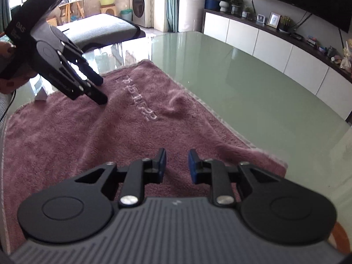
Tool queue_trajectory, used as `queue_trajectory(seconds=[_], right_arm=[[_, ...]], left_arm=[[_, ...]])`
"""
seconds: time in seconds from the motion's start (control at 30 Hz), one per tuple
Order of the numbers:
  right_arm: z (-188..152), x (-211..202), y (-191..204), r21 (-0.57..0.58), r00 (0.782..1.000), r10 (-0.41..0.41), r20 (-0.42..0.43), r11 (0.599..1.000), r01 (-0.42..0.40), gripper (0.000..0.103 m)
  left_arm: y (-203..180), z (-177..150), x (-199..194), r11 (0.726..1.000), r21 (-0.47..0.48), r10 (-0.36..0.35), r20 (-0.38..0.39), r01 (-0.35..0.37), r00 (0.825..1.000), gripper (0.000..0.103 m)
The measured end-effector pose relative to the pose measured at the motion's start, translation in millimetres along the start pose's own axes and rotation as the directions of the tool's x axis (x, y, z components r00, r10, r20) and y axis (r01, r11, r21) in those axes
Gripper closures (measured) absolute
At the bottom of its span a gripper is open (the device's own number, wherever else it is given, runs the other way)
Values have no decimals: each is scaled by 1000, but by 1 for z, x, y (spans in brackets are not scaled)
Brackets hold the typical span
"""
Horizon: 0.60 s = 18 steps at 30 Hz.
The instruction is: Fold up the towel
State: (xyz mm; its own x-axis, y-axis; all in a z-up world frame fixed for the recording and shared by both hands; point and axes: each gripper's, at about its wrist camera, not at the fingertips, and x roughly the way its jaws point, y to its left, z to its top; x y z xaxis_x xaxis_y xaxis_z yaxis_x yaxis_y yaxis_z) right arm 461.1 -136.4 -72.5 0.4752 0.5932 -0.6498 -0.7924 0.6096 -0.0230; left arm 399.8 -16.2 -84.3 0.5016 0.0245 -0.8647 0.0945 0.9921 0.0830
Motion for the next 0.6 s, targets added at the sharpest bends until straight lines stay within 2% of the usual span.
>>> queue_trajectory(seconds=[0.13, 0.2, 0.3, 0.4, 0.53, 0.6], right_arm=[[13, 1, -38, 176, 991, -112, 74, 979, 97, 81], [16, 9, -53, 213, 990, -130, 56, 970, 116, 81], [15, 24, -48, 126, 997, -71, -33, 989, 74, 81], [9, 22, -29, 28, 998, -51, -31, 998, 52, 80], [5, 18, -27, 30, 1000, -21, -21, 999, 22, 69], [6, 19, -25, 18, 999, -17, -29, 1000, 18, 69]], left_arm=[[1, 0, 0, 1000, -5, 0, -3, 0, 1000, 47], [3, 0, 1, 1000, -12, -1, -3, 1, 1000, 44], [5, -1, 1, 1000, -15, -1, -2, 1, 1000, 42], [6, -1, 2, 1000, -10, 3, 3, -2, 1000, 39], [8, 0, 4, 1000, -15, 0, 3, 0, 1000, 39], [8, 0, 4, 1000, -15, 0, 4, 1, 1000, 37]])
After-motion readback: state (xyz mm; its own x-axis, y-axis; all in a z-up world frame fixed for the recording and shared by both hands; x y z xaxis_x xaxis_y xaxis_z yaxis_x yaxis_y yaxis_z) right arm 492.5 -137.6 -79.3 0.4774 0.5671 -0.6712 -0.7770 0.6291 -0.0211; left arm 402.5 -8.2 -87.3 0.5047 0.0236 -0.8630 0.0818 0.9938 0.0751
